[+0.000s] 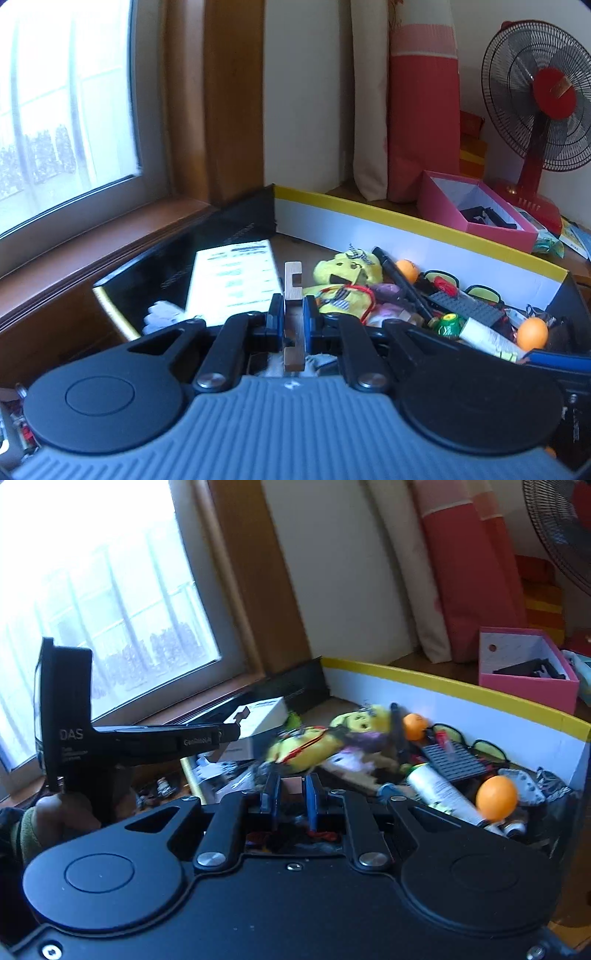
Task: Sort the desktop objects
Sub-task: 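Carry the tan piece to the yellow box with the left gripper while the right carries the packet, then open both grippers to release the items into the yellow box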
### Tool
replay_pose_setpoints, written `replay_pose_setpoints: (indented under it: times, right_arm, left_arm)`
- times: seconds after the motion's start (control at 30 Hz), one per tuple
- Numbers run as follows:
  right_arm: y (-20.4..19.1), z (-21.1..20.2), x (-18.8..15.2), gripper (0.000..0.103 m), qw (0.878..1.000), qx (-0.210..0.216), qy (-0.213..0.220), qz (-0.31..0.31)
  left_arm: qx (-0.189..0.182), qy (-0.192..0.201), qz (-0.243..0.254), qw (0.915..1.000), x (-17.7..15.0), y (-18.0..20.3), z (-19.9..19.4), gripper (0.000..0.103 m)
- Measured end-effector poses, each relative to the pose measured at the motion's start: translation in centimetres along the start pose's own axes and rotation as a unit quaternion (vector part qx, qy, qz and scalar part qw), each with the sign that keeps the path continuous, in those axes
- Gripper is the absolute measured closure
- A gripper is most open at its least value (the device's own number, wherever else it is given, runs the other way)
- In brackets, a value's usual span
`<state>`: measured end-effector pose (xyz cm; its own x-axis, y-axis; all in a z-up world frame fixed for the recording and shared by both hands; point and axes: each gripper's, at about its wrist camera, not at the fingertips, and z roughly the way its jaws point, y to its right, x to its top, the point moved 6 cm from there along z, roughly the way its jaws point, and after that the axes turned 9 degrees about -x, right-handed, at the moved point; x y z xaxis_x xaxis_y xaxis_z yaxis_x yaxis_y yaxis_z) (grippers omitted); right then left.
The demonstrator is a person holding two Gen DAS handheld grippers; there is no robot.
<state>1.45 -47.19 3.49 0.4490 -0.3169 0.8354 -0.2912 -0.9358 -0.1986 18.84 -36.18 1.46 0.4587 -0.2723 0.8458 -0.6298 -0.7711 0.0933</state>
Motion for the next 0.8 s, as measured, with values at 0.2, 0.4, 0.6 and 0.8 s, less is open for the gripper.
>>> replay_pose_setpoints:
  times: [0.2, 0.4, 0.6, 0.8]
  right_arm:
    - [2.6, 0.4, 0.6, 0.088, 1.000, -0.005, 0.000, 0.018]
    - [4.4, 0.9, 0.9, 0.088, 0.999, -0.018, -0.001, 0.029]
    - [6.1, 1.4, 1.1, 0.088, 0.999, -0.033, -0.003, 0.041]
    - [7.1, 1.7, 1.2, 0.088, 0.998, -0.042, -0.003, 0.047]
  left_arm:
    - [0.000, -0.013, 0.016, 0.9998, 1.2, 1.1, 3.0, 0.091]
    - [-0.003, -0.024, 0.027, 0.9993, 2.1, 1.7, 5.5, 0.090]
    - [0.001, -0.032, 0.029, 0.9991, 2.4, 2.0, 6.8, 0.075]
    - [0.000, -0.033, 0.028, 0.9991, 2.5, 2.2, 6.9, 0.040]
